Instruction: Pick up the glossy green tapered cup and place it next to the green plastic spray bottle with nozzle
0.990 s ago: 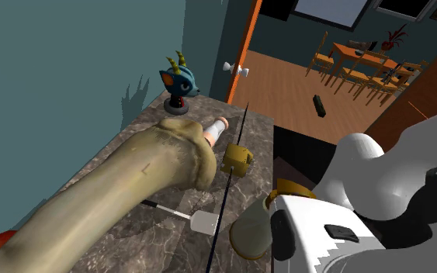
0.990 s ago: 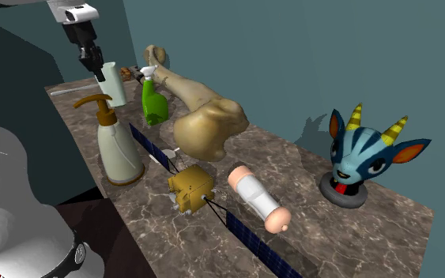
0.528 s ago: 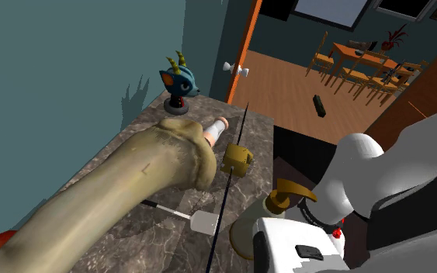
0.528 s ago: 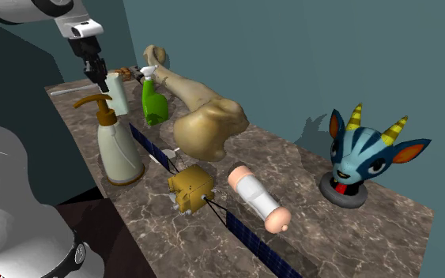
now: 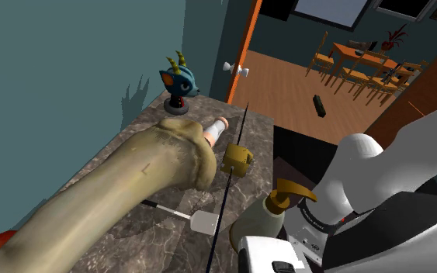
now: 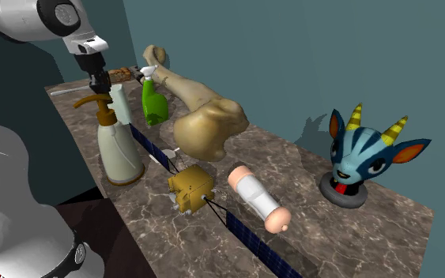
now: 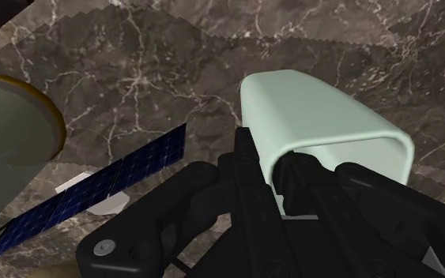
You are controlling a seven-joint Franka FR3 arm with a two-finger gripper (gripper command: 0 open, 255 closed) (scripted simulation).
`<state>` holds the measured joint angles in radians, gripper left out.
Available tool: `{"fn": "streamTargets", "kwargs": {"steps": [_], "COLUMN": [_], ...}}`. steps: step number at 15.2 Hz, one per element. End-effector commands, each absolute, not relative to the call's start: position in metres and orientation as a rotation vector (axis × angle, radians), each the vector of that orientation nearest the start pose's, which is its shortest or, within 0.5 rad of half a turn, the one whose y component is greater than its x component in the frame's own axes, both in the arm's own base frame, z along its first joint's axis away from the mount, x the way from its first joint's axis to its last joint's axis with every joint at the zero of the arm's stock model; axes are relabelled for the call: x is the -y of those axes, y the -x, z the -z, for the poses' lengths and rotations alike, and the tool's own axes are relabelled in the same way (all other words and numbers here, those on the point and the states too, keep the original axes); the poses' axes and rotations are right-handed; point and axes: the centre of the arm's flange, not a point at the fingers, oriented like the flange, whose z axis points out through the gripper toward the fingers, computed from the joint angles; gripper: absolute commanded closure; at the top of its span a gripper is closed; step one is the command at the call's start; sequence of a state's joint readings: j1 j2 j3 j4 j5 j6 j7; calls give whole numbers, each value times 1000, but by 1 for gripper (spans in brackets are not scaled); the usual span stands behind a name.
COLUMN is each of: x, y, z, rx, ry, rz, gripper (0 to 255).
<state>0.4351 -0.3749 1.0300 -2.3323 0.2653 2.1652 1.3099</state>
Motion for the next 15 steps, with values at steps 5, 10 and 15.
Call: {"fn": "streamTargets", "kwargs": {"steps": [5, 10, 15], "x": [-480, -480, -480], "y": [-28, -28, -28], "z": [-384, -384, -384], "rx": [-23, -23, -23], "ry": [3102, 3102, 3102], "rz": [164, 164, 164], "gripper": [255, 255, 0]}}
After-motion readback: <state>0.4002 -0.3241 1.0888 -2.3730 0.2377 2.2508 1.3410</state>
